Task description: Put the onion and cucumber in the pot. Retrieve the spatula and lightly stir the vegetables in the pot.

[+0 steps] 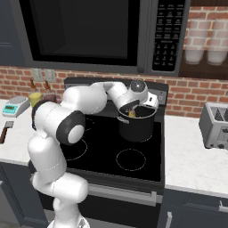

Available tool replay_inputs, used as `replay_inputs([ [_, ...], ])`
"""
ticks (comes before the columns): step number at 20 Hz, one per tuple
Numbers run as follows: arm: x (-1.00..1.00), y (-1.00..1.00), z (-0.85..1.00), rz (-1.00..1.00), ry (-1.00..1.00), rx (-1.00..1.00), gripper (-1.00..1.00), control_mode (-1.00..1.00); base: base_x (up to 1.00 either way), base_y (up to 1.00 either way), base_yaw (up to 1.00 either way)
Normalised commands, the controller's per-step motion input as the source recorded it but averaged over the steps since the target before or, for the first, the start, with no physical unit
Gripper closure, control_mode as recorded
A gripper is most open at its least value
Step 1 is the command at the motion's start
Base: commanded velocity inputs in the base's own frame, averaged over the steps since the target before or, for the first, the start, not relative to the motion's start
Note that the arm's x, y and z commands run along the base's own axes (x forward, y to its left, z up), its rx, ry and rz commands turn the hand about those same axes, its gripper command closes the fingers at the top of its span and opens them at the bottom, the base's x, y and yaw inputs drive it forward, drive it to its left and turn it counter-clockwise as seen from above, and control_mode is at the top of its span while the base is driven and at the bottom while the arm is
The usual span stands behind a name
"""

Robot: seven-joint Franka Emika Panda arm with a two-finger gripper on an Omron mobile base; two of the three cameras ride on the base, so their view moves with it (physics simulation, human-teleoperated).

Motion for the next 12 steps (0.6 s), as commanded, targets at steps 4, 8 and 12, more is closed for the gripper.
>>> replay_inputs([
  [4,-1.00,0.00,0.79,0.00,-0.04,0.00,-1.00,-1.00,0.00,0.00,0.00],
  [8,-1.00,0.16,0.65,0.00,0.02,0.00,-1.00,-1.00,0.00,0.00,0.00],
  [12,-0.91,0.59,0.65,-0.01,0.15,0.01,-1.00,-1.00,0.00,0.00,0.00],
])
